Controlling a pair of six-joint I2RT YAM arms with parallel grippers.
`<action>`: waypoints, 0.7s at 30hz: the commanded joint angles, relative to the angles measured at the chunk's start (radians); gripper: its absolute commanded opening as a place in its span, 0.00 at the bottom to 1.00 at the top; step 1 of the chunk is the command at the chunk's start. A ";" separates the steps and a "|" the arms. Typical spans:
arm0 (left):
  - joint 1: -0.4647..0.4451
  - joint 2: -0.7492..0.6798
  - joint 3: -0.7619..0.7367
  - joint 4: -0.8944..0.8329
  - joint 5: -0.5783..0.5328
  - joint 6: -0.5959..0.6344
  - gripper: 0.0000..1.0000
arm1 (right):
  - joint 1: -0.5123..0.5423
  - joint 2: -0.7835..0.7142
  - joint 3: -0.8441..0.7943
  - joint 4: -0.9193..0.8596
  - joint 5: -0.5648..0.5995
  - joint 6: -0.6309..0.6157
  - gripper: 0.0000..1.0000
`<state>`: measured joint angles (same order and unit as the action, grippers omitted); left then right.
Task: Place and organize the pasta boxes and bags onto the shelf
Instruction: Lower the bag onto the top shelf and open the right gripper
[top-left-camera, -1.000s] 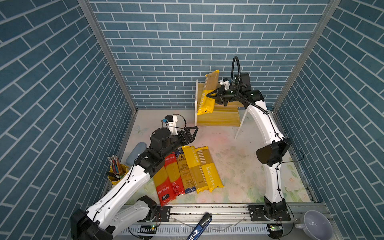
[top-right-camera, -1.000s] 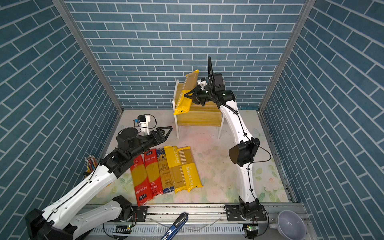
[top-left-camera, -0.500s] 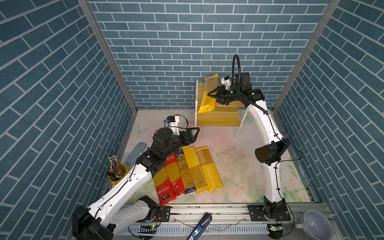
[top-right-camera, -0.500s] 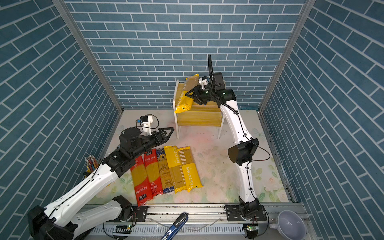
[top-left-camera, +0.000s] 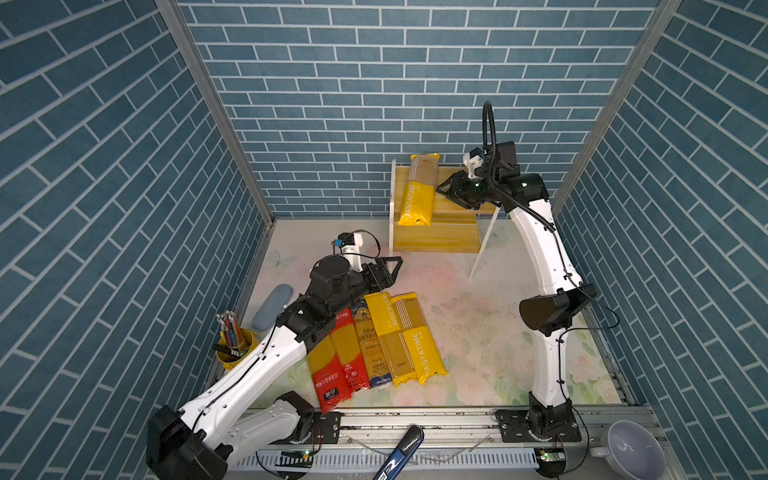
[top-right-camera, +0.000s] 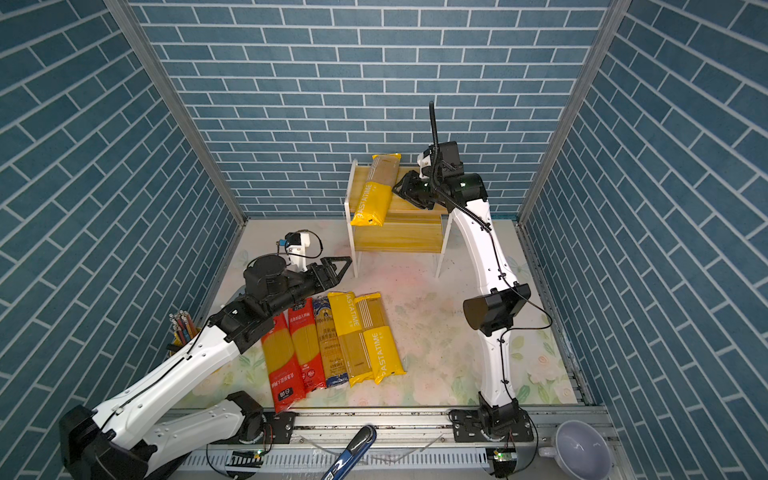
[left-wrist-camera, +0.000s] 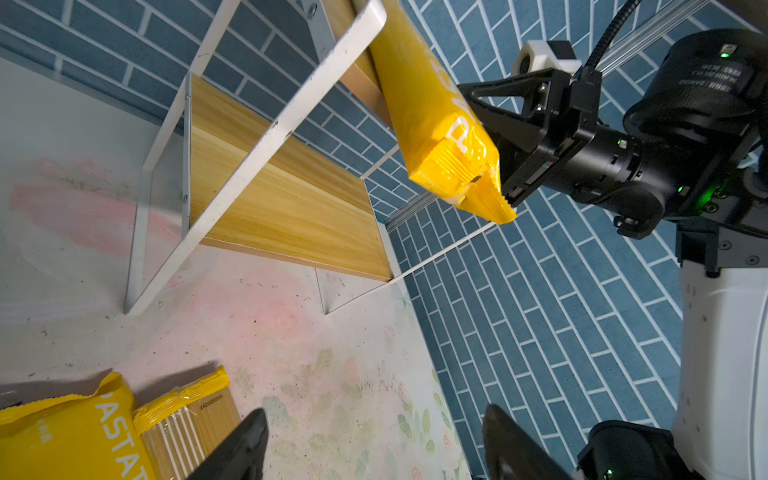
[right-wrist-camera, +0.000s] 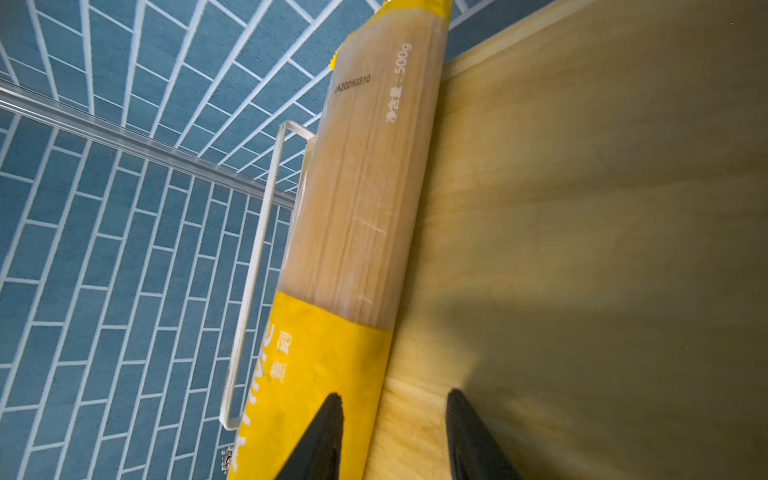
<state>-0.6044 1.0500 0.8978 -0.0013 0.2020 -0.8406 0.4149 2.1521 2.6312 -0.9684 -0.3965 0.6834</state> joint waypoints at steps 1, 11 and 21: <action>-0.018 0.010 0.000 0.029 -0.012 0.010 0.82 | 0.019 -0.019 -0.061 0.061 0.033 -0.014 0.41; -0.031 0.033 0.010 0.025 -0.014 0.011 0.82 | 0.039 0.126 0.029 0.218 -0.032 0.045 0.37; -0.045 0.035 0.002 0.023 -0.024 0.015 0.82 | 0.056 0.208 0.079 0.243 -0.083 0.078 0.35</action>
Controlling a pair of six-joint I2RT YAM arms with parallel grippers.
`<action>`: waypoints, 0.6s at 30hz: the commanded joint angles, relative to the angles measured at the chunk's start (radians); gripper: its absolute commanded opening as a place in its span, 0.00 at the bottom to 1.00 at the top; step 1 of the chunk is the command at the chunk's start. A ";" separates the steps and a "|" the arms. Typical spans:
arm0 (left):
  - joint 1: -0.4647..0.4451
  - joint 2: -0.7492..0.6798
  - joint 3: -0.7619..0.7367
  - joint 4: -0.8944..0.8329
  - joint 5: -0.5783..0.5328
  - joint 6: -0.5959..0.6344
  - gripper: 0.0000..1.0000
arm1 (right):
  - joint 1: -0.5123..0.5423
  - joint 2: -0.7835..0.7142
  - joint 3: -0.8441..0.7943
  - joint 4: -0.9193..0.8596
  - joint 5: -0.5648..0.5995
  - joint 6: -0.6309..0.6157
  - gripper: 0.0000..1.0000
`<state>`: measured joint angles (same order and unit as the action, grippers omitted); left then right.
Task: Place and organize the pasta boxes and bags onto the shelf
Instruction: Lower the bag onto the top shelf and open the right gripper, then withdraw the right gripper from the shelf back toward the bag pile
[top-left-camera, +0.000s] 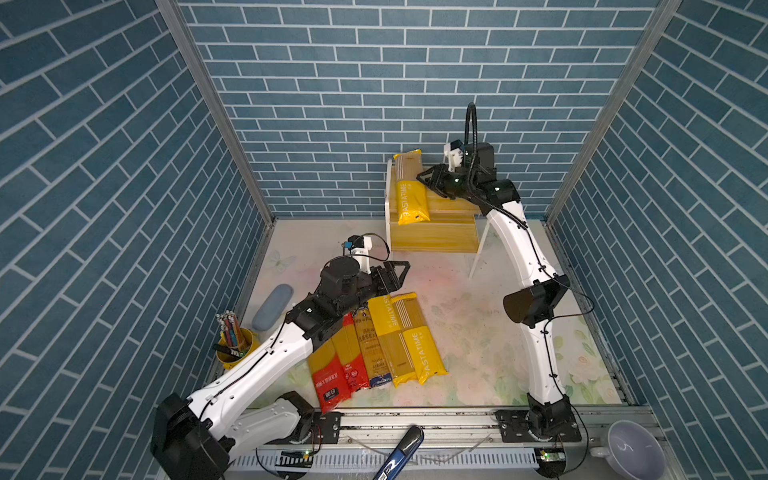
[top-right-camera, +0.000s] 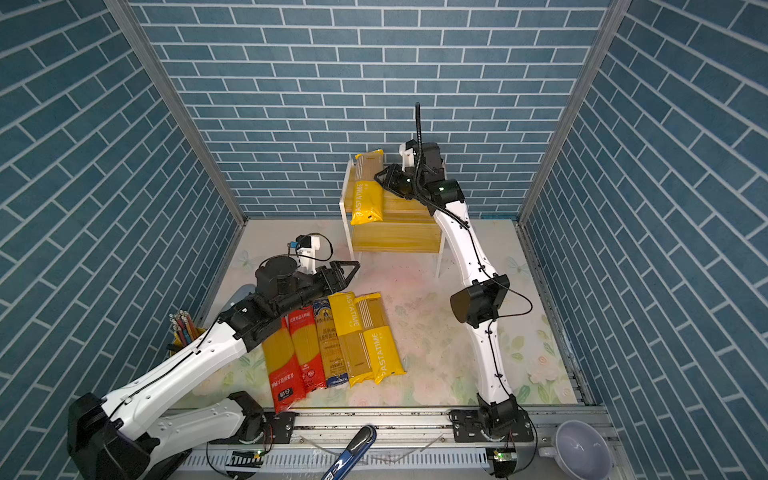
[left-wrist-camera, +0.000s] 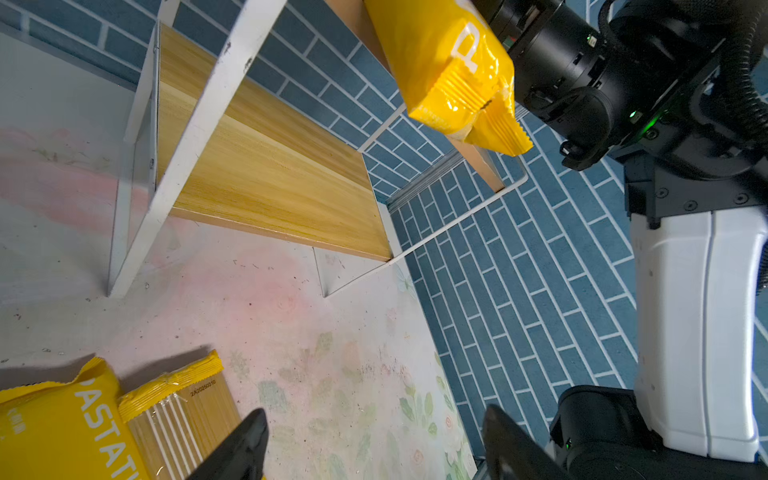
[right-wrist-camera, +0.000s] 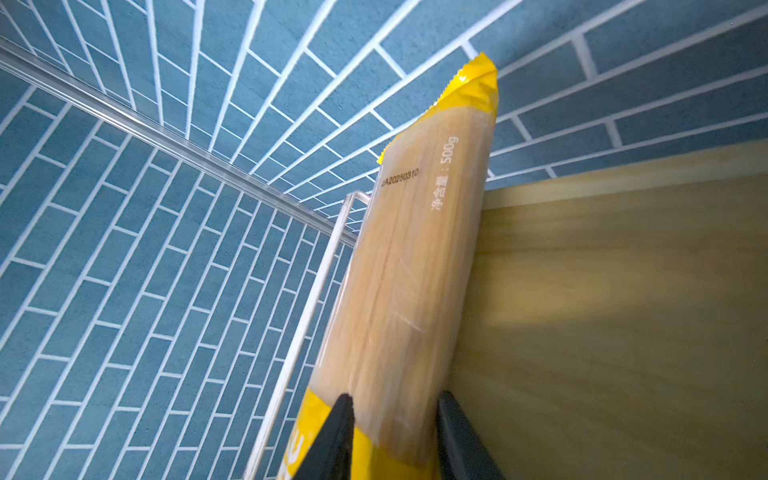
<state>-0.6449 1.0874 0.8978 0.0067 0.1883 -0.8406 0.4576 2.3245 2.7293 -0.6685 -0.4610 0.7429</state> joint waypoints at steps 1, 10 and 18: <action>-0.005 -0.005 0.005 0.010 -0.011 0.017 0.82 | 0.012 0.019 -0.041 -0.055 -0.008 0.014 0.35; -0.004 -0.045 0.041 -0.072 -0.066 0.094 0.83 | 0.018 -0.086 -0.088 -0.113 0.028 -0.039 0.36; -0.005 -0.149 0.000 -0.204 -0.194 0.152 0.82 | 0.034 -0.357 -0.324 -0.136 0.076 -0.125 0.38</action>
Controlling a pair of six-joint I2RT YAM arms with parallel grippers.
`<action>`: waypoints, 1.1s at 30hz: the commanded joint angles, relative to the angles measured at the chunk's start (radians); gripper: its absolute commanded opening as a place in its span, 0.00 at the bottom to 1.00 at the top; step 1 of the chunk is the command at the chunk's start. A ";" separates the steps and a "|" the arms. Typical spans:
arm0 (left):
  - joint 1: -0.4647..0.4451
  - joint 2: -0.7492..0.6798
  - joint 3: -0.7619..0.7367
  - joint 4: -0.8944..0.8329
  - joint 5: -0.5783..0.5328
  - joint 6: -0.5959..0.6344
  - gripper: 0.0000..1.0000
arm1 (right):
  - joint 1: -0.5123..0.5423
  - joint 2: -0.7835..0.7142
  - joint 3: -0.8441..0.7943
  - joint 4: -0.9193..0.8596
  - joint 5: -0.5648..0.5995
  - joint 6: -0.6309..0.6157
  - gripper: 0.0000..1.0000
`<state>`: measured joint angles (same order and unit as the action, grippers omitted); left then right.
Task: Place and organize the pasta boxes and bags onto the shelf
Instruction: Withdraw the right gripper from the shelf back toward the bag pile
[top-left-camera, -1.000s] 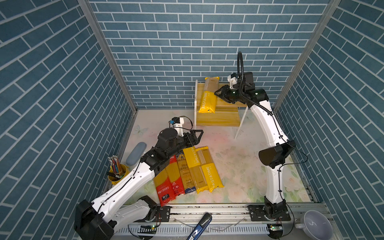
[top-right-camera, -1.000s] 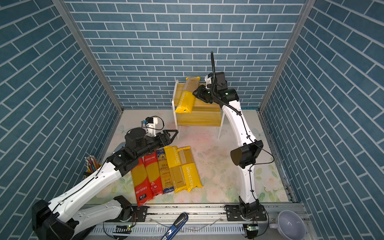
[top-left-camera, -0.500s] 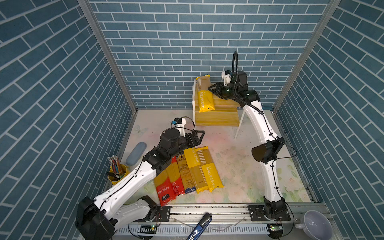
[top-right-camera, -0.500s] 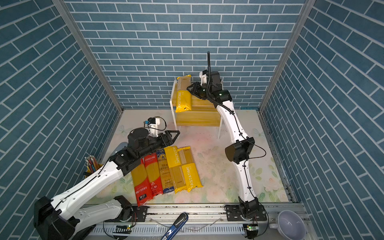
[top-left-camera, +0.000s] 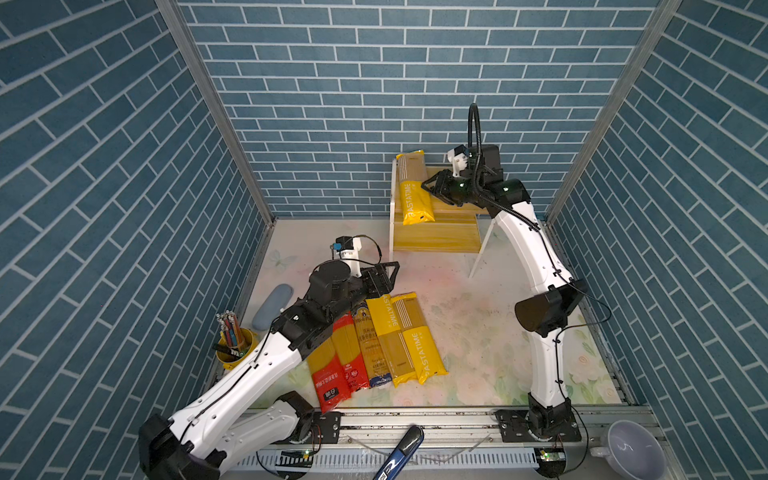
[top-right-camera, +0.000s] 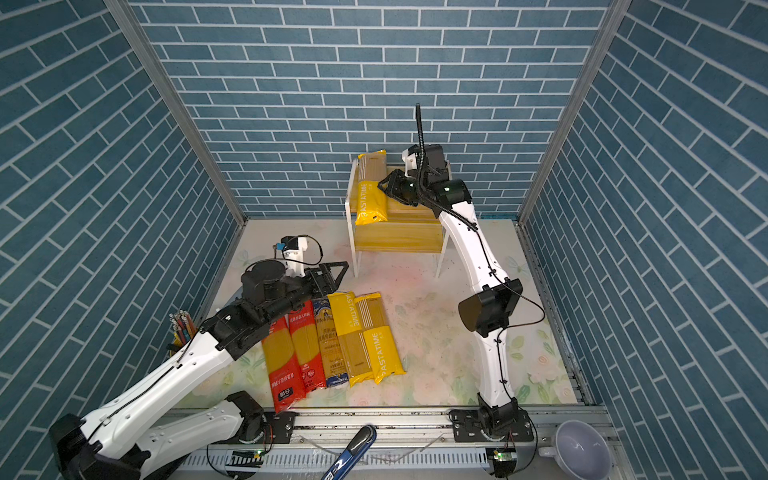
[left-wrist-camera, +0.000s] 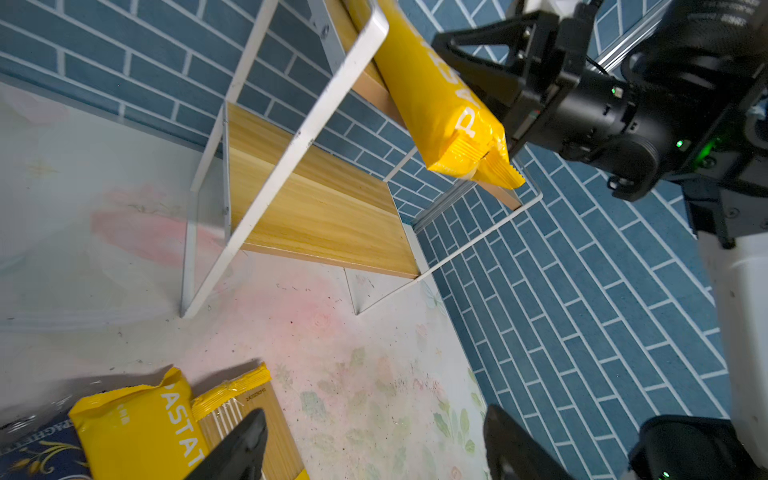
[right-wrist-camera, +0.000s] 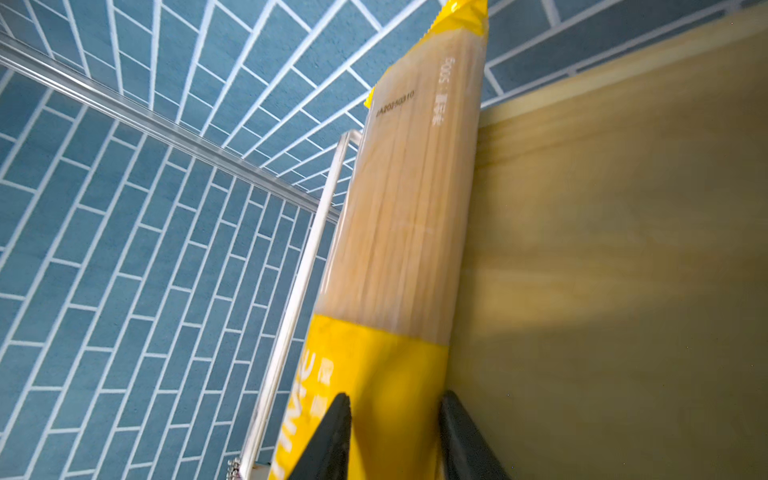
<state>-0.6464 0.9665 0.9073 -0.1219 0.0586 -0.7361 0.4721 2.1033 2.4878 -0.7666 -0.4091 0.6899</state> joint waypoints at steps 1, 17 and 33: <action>-0.005 -0.032 -0.009 -0.102 -0.079 0.054 0.82 | 0.023 -0.173 -0.128 -0.039 0.032 -0.088 0.38; -0.213 0.088 -0.028 -0.231 -0.350 0.092 0.81 | 0.166 -0.906 -1.190 0.195 0.120 -0.099 0.38; -0.355 0.270 -0.100 -0.053 -0.302 0.062 0.80 | 0.300 -0.875 -1.748 0.516 0.300 0.098 0.38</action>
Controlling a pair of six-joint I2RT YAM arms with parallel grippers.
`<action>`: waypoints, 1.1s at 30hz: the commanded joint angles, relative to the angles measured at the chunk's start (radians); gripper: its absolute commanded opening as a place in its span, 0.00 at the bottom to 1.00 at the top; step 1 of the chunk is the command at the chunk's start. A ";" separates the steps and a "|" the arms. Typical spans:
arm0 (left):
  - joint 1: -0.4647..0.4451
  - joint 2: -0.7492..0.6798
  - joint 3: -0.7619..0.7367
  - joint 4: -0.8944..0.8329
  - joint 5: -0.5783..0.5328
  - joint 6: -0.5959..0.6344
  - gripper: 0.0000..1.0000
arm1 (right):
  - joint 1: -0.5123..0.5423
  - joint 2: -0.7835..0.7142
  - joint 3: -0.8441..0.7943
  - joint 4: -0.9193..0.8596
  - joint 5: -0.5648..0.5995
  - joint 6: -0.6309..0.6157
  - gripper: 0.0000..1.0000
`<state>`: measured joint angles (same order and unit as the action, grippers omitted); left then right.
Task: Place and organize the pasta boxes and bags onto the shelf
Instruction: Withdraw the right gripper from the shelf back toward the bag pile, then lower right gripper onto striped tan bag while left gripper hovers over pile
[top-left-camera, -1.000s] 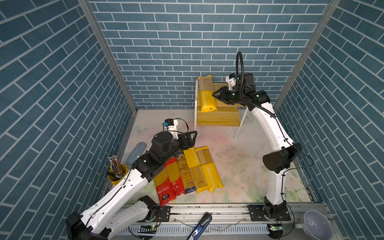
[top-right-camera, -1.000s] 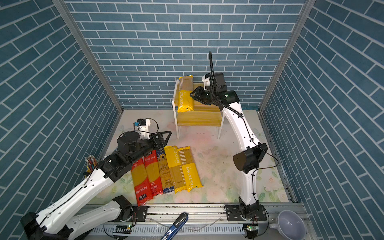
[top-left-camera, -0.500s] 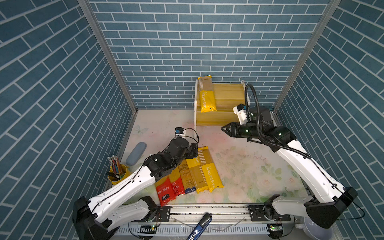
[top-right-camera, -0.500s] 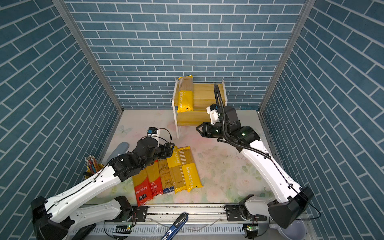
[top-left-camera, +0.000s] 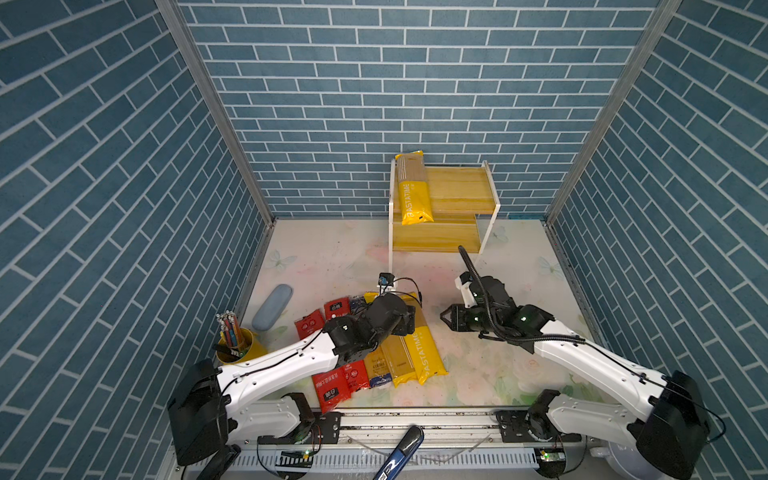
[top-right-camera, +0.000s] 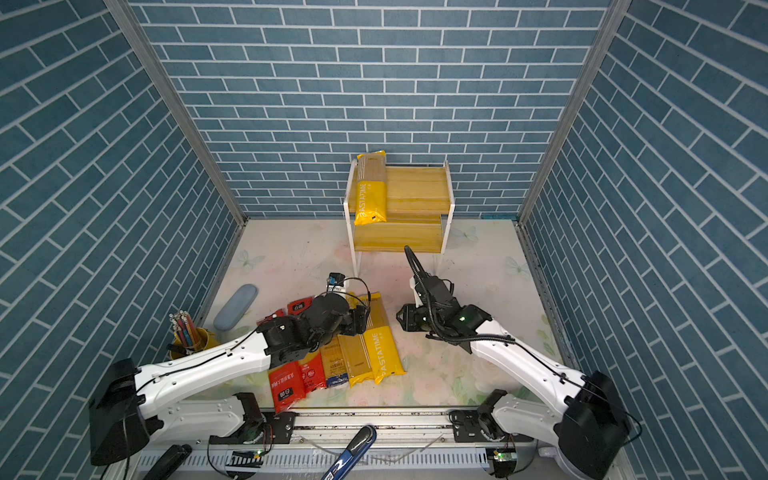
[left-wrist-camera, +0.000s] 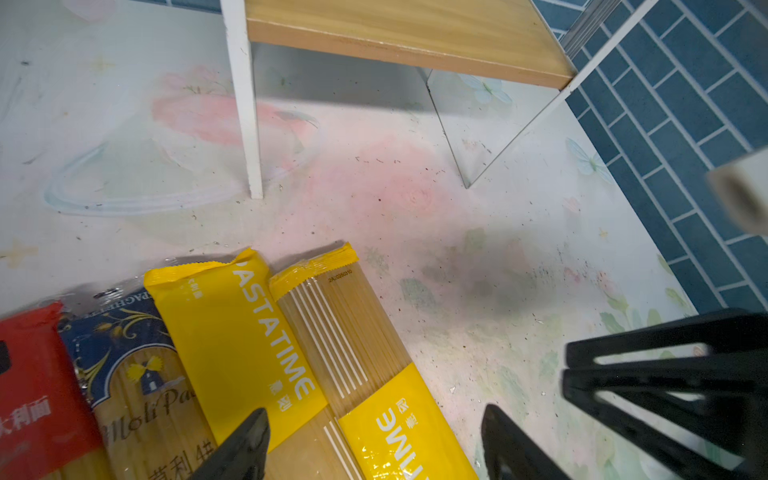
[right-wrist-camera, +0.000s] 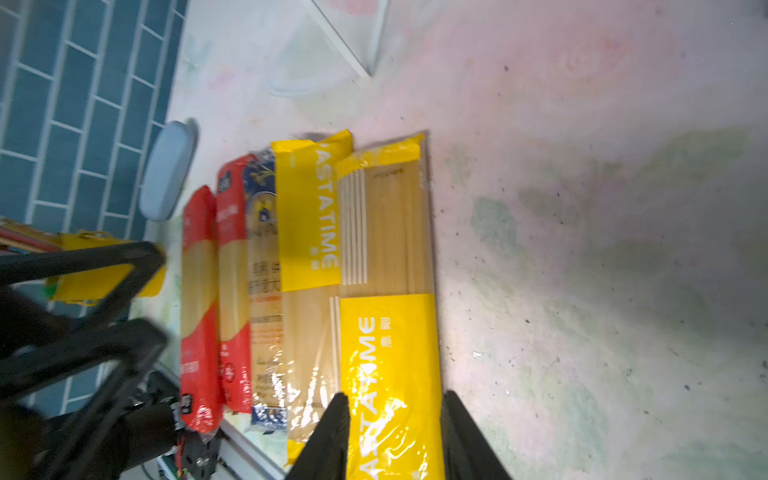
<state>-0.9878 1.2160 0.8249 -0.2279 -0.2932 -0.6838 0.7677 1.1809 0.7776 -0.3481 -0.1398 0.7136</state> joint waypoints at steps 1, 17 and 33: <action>-0.018 0.035 -0.016 0.050 0.059 0.012 0.80 | 0.004 0.073 -0.048 0.116 0.015 0.085 0.38; -0.031 0.137 -0.067 0.076 0.141 -0.122 0.77 | 0.000 0.311 -0.117 0.410 -0.189 0.266 0.43; -0.029 0.146 -0.089 0.006 0.075 -0.192 0.77 | -0.091 0.338 -0.184 0.465 -0.310 0.251 0.50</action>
<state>-1.0134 1.3540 0.7525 -0.2047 -0.1986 -0.8574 0.6773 1.5005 0.6037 0.0895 -0.4137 0.9459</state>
